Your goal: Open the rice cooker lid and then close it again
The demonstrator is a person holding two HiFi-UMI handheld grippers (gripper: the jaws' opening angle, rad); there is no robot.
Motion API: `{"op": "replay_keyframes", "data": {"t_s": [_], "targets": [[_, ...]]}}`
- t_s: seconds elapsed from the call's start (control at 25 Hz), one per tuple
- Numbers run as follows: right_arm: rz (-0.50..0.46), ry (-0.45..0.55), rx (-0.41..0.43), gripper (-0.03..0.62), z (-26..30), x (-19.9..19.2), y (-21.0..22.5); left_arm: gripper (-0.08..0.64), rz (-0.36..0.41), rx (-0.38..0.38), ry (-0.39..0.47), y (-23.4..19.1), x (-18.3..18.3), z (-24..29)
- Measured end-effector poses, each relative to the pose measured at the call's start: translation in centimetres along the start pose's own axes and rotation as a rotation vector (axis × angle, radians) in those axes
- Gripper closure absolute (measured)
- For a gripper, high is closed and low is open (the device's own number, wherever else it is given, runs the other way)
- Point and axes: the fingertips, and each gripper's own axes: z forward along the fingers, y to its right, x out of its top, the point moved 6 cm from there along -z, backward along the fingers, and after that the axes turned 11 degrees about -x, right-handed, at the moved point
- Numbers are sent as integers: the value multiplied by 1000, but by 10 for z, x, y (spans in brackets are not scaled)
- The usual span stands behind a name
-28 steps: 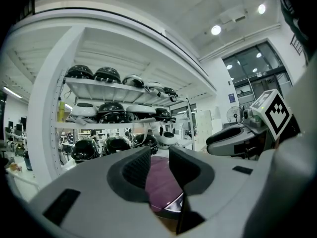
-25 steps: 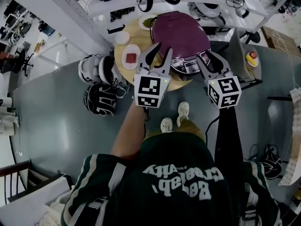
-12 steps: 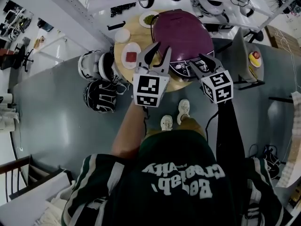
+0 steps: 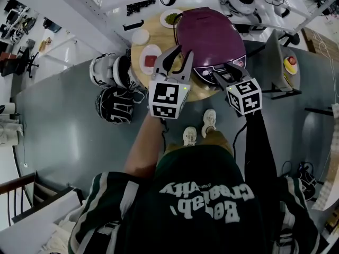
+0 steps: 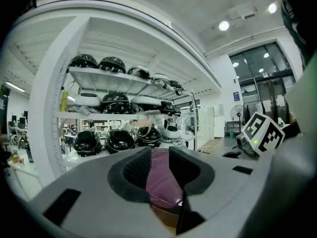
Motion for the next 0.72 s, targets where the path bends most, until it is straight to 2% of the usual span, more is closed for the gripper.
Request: {"op": "replay_keyframes", "data": {"t_s": [0.2,0.72], "targets": [[-37,-11,-12,385,0,-2,0,455,-3,-2,0,1,-1,-2],[-39,-16,-20,388,-1,-5,0,456,3,-7,0,2,1,-8]]}}
